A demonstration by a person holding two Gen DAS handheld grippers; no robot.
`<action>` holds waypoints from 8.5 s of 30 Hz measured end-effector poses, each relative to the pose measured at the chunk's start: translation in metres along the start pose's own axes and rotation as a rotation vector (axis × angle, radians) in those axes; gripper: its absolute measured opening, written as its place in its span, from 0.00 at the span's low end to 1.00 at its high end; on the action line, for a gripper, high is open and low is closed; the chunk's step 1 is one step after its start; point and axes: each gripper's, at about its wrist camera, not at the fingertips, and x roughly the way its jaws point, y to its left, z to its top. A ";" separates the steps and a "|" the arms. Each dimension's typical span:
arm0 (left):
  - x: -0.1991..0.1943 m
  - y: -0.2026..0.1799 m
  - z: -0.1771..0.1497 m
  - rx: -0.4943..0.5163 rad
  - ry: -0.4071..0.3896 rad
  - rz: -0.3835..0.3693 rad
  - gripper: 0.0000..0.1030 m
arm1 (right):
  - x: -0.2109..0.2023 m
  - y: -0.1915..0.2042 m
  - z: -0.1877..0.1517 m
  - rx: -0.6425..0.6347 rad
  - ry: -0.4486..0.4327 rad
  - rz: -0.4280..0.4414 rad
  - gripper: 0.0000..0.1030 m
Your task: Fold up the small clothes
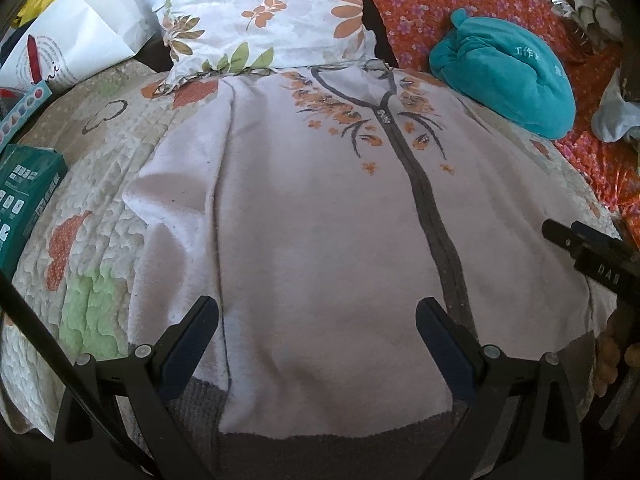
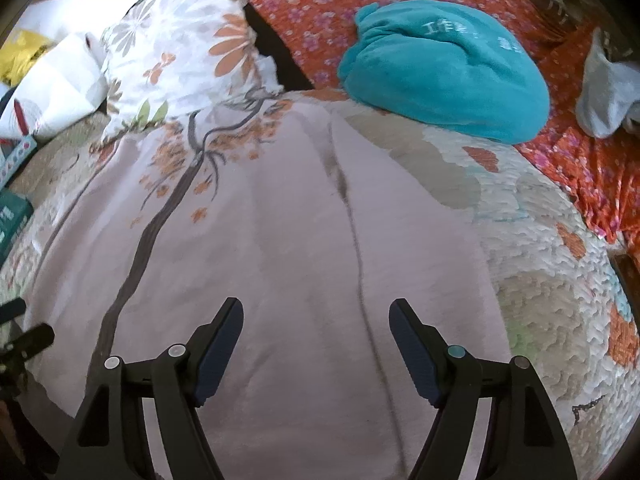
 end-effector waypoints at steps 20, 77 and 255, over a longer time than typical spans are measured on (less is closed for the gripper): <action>-0.005 0.010 0.004 -0.058 0.011 -0.057 0.96 | -0.043 -0.117 -0.032 0.190 -0.026 -0.081 0.72; -0.100 0.301 0.032 -0.579 -0.224 0.262 0.96 | 0.030 0.314 0.013 -0.490 0.162 0.470 0.47; -0.062 0.218 0.078 -0.552 -0.230 0.139 0.70 | 0.047 0.052 0.142 -0.213 0.185 -0.029 0.49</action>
